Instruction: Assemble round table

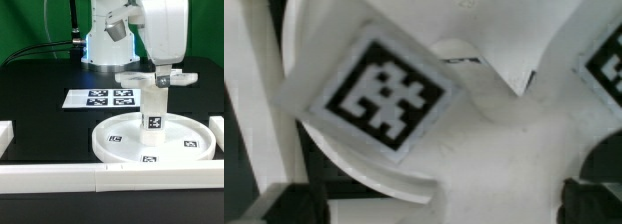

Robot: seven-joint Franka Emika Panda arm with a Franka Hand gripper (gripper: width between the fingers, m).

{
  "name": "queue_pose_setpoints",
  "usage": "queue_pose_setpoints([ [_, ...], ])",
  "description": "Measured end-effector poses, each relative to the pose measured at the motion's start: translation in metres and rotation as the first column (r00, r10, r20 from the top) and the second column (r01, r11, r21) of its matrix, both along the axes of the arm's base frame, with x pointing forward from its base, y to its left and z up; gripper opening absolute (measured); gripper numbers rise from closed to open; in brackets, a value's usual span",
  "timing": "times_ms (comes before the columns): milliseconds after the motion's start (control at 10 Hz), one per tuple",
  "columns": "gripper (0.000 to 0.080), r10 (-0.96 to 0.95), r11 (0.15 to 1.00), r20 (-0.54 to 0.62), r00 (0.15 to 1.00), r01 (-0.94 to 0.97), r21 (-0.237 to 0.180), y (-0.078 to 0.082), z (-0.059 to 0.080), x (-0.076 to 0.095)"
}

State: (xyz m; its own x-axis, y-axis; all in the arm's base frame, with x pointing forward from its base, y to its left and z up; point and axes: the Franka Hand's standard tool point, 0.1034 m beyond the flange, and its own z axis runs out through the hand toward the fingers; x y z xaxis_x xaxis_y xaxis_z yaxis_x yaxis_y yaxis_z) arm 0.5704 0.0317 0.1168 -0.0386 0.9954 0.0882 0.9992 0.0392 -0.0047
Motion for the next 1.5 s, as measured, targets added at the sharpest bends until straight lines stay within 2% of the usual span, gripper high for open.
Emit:
queue_pose_setpoints([
  [300,0.0649,0.141,0.99,0.01,0.99,-0.141,-0.018,-0.0057,-0.0004,-0.0001],
  [800,0.0649,0.088,0.996,-0.004,0.996,-0.088,-0.016,-0.0079,-0.0053,-0.0092],
  [1200,0.063,0.084,0.996,0.007,0.996,-0.084,-0.018,-0.0108,-0.0046,-0.0075],
  [1300,0.0502,0.084,0.996,0.007,0.996,-0.084,-0.018,-0.0105,-0.0045,-0.0074],
  [1400,0.0502,0.085,0.996,0.002,0.996,-0.085,-0.018,-0.0103,-0.0038,-0.0084],
  [1500,0.0294,0.085,0.996,0.01,0.996,-0.084,-0.018,-0.0105,-0.0017,-0.0058],
])
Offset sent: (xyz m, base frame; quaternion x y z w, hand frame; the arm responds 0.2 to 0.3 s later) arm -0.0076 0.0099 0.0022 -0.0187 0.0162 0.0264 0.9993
